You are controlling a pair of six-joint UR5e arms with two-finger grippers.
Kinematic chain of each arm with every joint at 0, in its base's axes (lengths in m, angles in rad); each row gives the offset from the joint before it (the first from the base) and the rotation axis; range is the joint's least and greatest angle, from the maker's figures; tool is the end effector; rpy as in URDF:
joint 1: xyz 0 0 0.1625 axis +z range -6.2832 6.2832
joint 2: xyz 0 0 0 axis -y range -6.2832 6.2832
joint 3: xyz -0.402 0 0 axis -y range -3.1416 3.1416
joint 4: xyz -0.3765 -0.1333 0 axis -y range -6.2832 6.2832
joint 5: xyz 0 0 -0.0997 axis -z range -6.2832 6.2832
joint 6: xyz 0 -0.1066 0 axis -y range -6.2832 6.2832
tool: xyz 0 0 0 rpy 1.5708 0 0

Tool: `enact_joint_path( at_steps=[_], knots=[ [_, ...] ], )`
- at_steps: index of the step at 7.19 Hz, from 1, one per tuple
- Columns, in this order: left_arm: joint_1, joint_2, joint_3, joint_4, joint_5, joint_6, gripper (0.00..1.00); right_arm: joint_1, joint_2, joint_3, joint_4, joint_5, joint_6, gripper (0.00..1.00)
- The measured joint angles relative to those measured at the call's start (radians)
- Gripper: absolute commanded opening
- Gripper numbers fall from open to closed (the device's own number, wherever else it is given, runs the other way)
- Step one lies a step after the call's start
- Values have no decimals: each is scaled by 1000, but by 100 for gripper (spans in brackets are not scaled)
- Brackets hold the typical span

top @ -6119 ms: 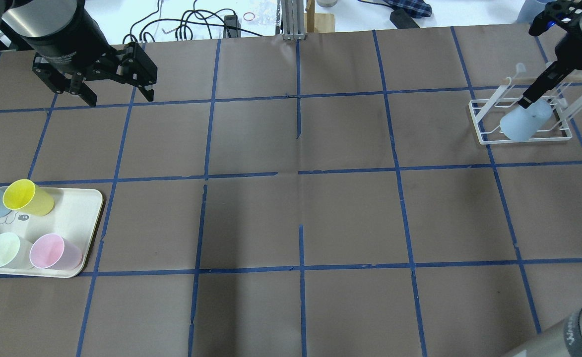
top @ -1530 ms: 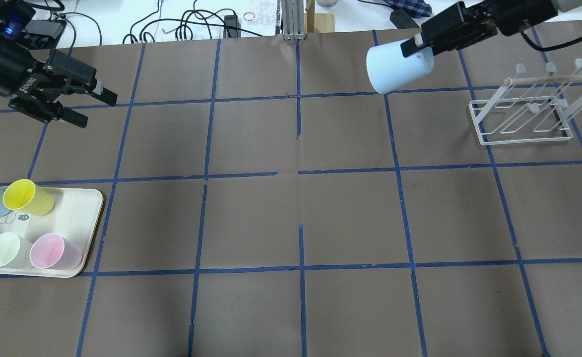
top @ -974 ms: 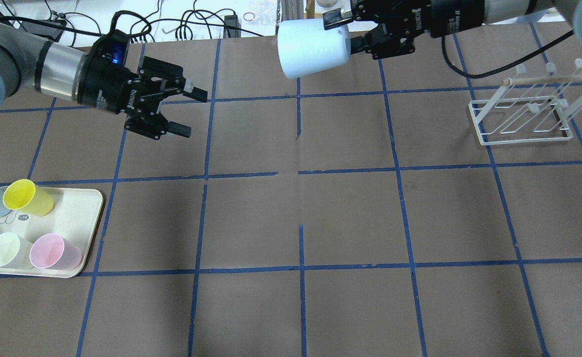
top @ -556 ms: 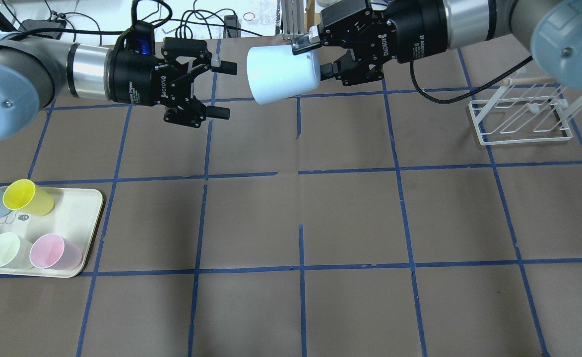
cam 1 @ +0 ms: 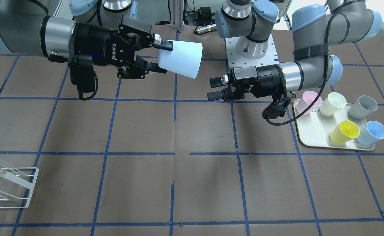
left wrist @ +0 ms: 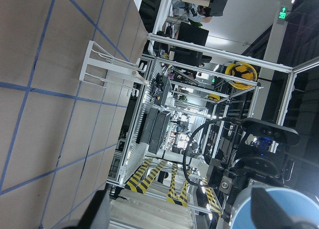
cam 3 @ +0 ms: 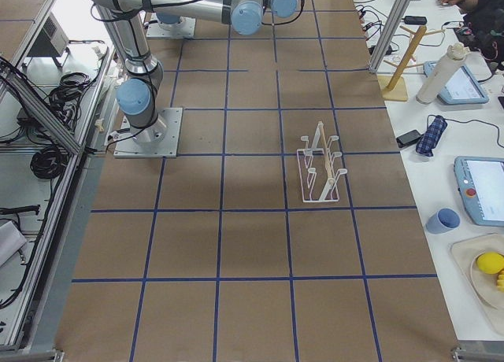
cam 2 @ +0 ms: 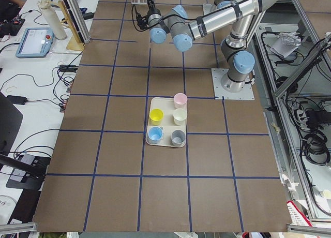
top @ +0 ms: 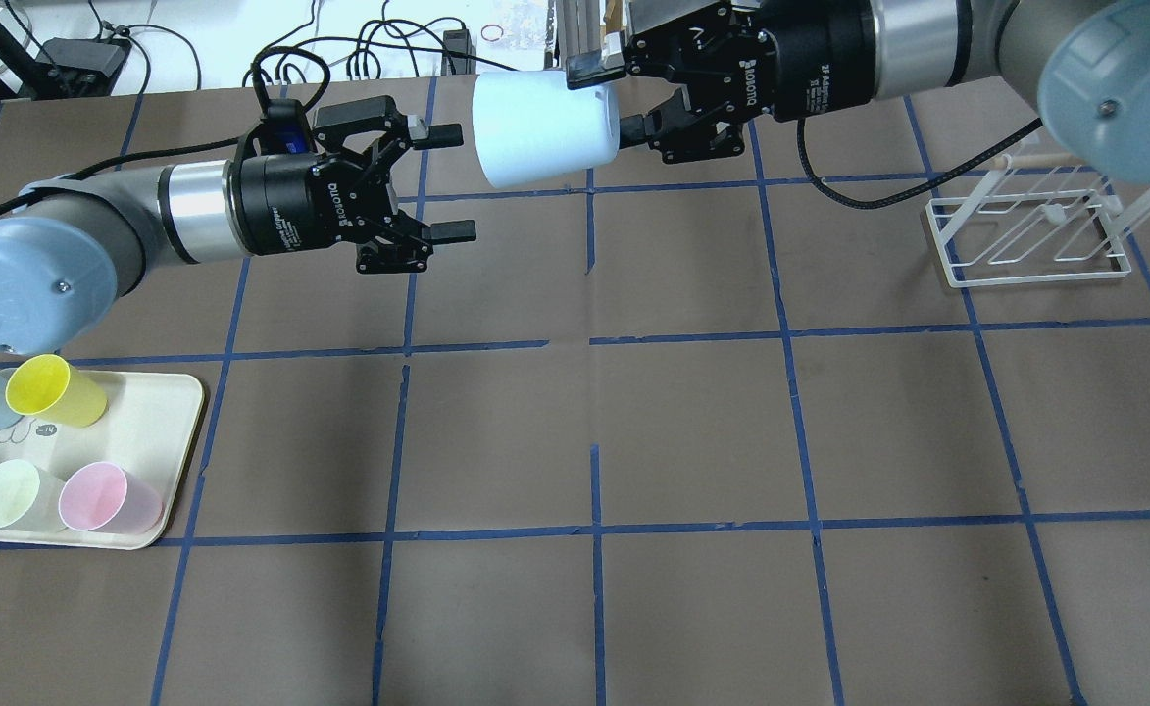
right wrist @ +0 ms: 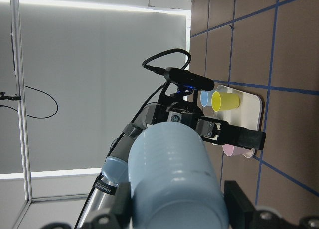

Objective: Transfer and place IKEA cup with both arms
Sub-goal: 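Close the left gripper on the cup's open rim held by the right gripper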

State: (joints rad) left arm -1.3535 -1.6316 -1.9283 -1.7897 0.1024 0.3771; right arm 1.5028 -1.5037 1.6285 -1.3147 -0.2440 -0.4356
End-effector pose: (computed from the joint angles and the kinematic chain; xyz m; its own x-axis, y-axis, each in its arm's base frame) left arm -0.1384 -0.4833 0.3427 -0.0380 -0.2688 0.9624 -0.1713 0.9506 0.2587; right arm 0.2033 -0.4985 0.4558 -0.2229 -0.0496 -0.9736 -0.0342 0.9985 -0.0431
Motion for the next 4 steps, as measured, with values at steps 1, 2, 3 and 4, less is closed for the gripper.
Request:
enact_joint_path(
  at_steps=[1, 2, 3, 4],
  knots=[
    [-4, 19, -20, 1, -20, 2, 100, 0, 8, 0, -3, 1, 0, 30],
    [-7, 39, -33, 1, -39, 3, 100, 0, 15, 1, -6, 2, -1, 30],
    [-19, 47, -38, 1, -63, 5, 100, 1, 24, 0, -10, 2, -1, 30],
    [-41, 42, -40, 3, -81, 13, 100, 1, 35, -1, -14, 3, -2, 30]
  ],
)
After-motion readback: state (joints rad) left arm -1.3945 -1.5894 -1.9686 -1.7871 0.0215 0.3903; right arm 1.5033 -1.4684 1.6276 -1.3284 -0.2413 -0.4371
